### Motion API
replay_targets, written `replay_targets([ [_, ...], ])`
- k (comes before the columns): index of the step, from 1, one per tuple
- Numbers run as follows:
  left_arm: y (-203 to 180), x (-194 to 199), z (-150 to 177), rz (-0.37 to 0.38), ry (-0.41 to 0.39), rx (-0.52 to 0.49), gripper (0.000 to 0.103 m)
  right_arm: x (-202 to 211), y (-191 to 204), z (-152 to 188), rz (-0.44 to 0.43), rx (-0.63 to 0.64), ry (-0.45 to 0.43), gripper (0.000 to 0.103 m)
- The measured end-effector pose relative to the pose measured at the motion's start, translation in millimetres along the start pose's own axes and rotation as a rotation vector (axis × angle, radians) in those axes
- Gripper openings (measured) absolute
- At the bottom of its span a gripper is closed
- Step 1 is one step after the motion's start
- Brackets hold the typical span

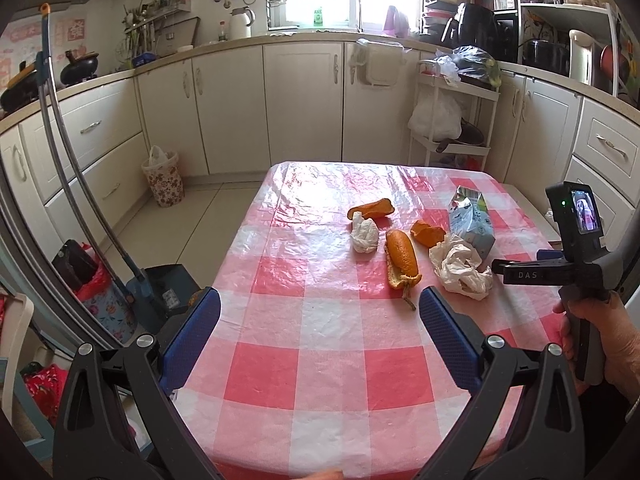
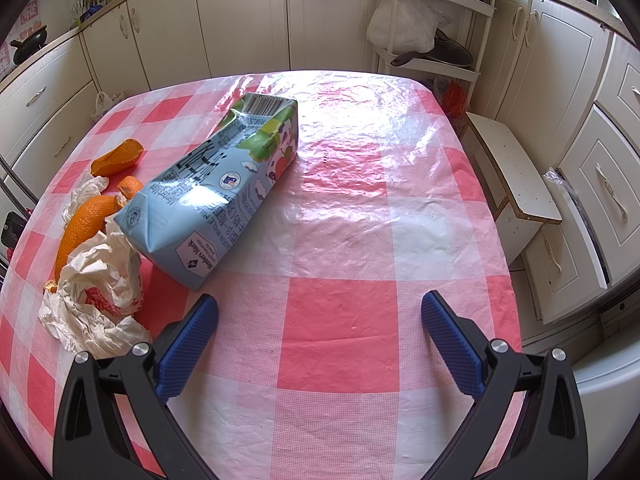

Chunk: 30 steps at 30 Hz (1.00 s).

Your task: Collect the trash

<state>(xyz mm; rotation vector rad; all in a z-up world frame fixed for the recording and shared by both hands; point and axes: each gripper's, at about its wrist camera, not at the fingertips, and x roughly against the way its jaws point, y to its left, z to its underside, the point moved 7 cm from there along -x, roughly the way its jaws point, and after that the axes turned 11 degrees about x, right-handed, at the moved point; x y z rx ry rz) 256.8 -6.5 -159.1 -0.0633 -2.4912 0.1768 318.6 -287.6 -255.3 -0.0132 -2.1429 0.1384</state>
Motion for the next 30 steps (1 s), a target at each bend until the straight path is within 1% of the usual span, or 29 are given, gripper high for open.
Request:
replay_targets([
  [30,4.4,9.0,-7.3,-0.051,-0.04,-0.007,0.096,0.0,-0.3,0.0,-0.001,0.001,0.0,0.097],
])
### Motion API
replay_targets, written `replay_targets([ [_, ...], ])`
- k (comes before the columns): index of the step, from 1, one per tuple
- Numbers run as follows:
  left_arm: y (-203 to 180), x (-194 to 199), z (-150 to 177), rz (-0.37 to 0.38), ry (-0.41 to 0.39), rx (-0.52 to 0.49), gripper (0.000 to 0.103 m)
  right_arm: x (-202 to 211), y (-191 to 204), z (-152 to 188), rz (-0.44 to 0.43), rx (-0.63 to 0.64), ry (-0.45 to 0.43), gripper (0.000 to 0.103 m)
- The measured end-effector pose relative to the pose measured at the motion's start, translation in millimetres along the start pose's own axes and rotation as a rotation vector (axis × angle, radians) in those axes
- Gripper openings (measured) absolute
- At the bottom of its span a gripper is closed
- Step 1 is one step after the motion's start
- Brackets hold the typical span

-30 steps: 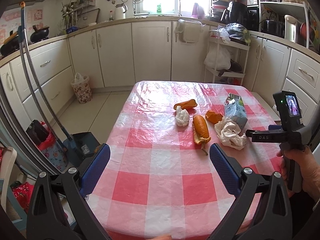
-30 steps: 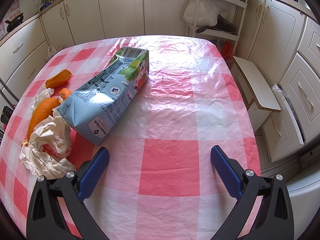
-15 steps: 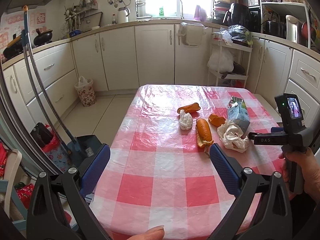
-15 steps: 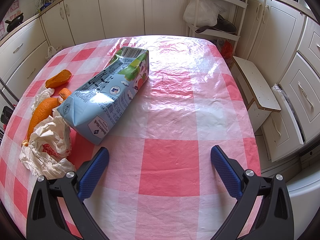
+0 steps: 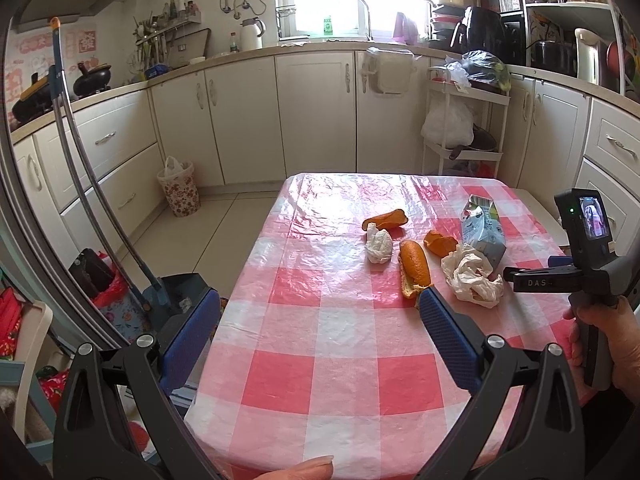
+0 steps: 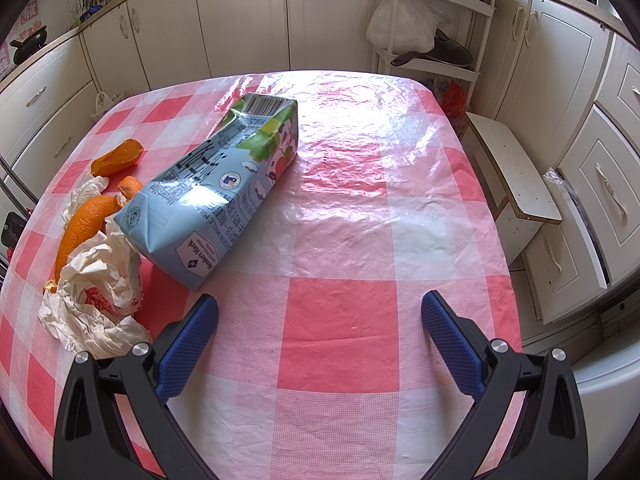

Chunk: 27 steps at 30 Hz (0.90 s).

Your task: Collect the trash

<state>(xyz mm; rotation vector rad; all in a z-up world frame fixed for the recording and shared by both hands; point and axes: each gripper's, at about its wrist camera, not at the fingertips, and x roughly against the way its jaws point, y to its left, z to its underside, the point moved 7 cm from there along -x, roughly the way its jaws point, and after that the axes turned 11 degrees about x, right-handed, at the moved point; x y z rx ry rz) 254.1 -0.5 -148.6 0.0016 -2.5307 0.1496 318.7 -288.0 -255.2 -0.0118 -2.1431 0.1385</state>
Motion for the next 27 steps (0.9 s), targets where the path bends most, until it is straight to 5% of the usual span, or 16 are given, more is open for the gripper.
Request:
replay_targets([
  [27,2.7,1.4,-4.4,-0.022,-0.016,0.009,0.096,-0.1,0.3,0.0,0.0,0.0,0.0,0.097],
])
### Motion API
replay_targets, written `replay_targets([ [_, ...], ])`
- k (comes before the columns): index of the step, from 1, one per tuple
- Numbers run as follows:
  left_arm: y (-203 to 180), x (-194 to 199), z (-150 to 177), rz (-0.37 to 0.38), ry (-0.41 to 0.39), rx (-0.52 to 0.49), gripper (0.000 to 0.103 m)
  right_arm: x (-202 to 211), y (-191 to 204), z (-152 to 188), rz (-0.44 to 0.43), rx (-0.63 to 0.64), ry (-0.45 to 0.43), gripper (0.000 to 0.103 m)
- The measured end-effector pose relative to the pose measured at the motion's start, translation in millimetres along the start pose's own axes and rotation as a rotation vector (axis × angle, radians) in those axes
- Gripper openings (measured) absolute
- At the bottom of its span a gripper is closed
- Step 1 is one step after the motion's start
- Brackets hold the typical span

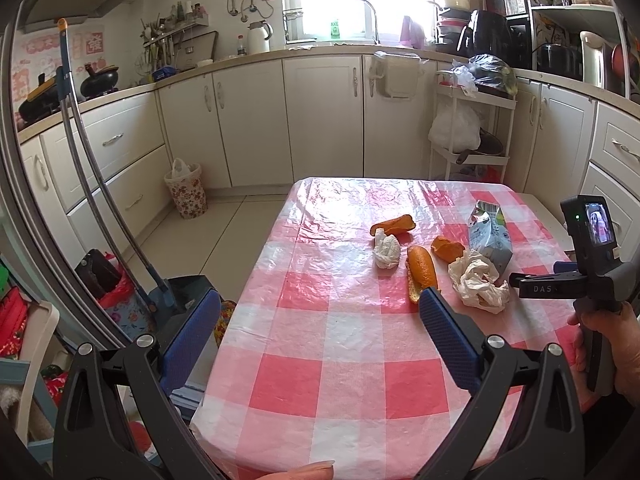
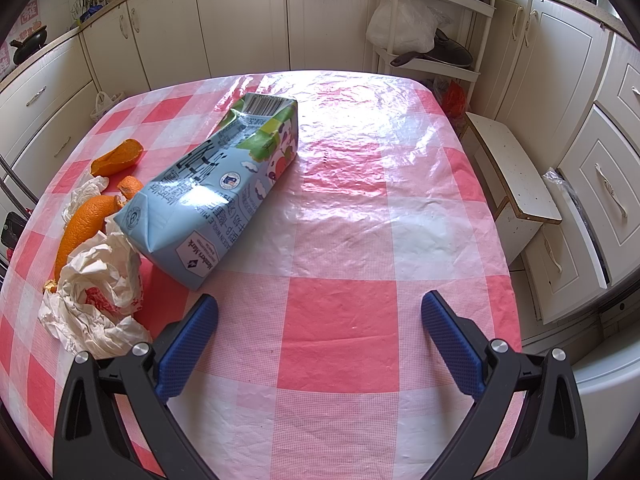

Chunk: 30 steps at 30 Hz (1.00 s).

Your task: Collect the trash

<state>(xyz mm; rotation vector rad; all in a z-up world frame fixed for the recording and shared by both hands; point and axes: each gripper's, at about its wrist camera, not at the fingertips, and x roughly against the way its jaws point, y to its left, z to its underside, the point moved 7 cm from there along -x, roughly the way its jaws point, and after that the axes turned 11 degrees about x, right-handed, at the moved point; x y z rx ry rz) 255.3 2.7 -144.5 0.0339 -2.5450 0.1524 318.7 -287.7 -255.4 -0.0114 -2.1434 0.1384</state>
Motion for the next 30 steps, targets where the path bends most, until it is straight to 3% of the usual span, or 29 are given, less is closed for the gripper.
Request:
replay_targets([
  [30,0.2,-2.9,3.4,0.03,0.027,0.025,0.096,0.2,-0.4,0.4,-0.001,0.0,0.0,0.097],
])
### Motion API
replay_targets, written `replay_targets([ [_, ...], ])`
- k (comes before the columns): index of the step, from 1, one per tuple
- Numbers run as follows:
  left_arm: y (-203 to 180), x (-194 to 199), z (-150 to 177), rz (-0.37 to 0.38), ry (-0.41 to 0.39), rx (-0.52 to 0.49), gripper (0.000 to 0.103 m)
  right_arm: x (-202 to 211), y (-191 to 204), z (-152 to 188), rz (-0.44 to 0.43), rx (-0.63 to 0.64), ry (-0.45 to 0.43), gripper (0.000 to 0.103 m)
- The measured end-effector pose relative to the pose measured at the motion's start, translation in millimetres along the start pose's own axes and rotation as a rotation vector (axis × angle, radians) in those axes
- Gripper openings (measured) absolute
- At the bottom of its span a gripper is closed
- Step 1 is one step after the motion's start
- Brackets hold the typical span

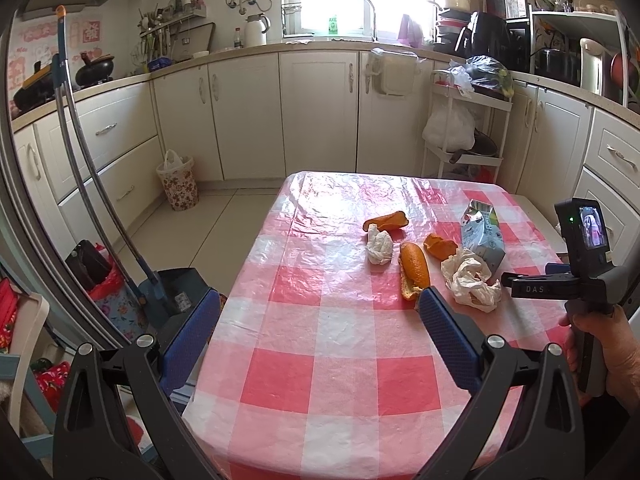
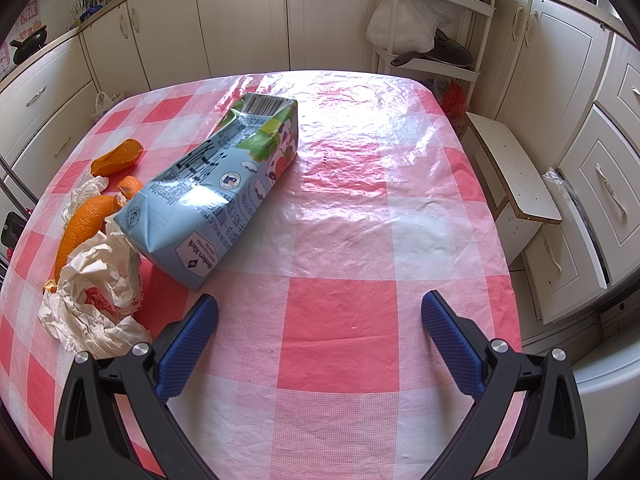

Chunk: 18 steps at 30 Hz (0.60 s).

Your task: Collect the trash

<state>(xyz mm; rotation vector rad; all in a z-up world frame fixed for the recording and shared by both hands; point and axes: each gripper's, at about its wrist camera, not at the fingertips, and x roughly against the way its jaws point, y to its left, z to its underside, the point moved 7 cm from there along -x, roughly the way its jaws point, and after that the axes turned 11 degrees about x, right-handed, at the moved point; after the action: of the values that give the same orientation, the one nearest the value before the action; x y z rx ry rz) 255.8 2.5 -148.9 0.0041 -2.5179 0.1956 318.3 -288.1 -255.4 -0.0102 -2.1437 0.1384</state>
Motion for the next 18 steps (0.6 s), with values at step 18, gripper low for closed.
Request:
replay_targets([
  [18,1.4,-2.0,2.9,0.003,0.01,0.004,0.096,-0.1,0.1,0.0,0.0,0.0,0.0,0.097],
])
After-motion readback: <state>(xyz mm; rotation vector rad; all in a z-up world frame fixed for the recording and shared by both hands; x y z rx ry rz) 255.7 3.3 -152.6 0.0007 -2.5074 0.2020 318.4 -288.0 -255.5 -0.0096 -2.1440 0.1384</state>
